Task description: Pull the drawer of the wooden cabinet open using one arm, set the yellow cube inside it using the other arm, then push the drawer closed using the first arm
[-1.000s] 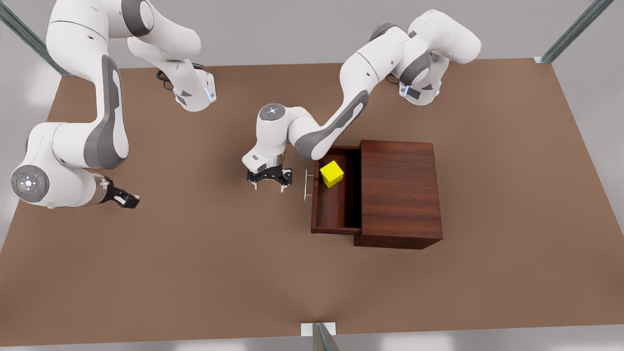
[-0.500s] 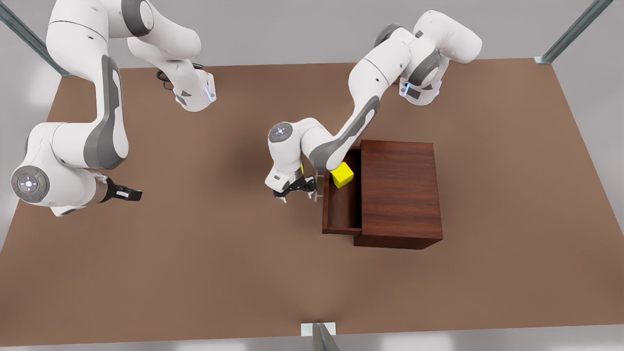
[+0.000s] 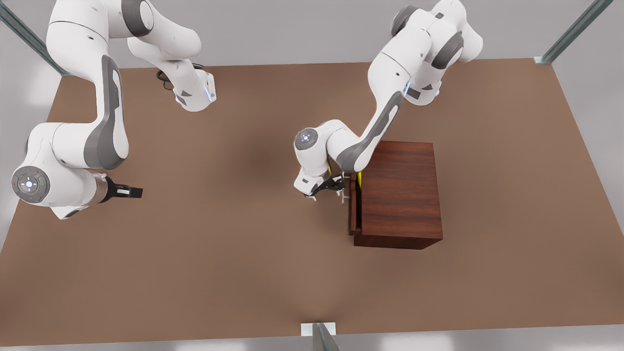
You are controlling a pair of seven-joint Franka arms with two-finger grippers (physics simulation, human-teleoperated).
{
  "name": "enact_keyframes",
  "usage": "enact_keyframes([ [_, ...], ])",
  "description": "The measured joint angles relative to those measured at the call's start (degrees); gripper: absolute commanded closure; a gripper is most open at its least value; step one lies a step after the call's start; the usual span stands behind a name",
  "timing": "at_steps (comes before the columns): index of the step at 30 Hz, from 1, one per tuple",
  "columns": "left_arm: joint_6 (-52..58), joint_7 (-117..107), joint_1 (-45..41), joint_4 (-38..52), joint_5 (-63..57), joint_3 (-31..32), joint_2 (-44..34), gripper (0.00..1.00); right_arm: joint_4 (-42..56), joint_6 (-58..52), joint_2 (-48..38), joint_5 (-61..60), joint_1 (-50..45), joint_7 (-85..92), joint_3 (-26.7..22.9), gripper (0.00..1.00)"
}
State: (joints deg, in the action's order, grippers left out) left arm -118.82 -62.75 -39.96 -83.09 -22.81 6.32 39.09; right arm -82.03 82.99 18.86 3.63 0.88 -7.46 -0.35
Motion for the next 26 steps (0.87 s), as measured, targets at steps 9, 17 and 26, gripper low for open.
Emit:
enact_keyframes([
  [9, 9.8, 6.4, 7.8, 9.1, 8.0, -0.1, -14.4, 0.0, 0.0, 0.0, 0.0, 0.0, 0.0, 2.0, 0.0, 0.0],
  [17, 19.8, 26.7, 41.8, -13.5, 22.1, -2.8, -35.9, 0.0, 0.0, 0.0, 0.0, 0.0, 0.0, 3.1, 0.0, 0.0],
  [26, 21.5, 41.3, 31.4, -14.0, 23.9, -2.5, -36.0, 0.0, 0.0, 0.0, 0.0, 0.0, 0.0, 3.9, 0.0, 0.0],
])
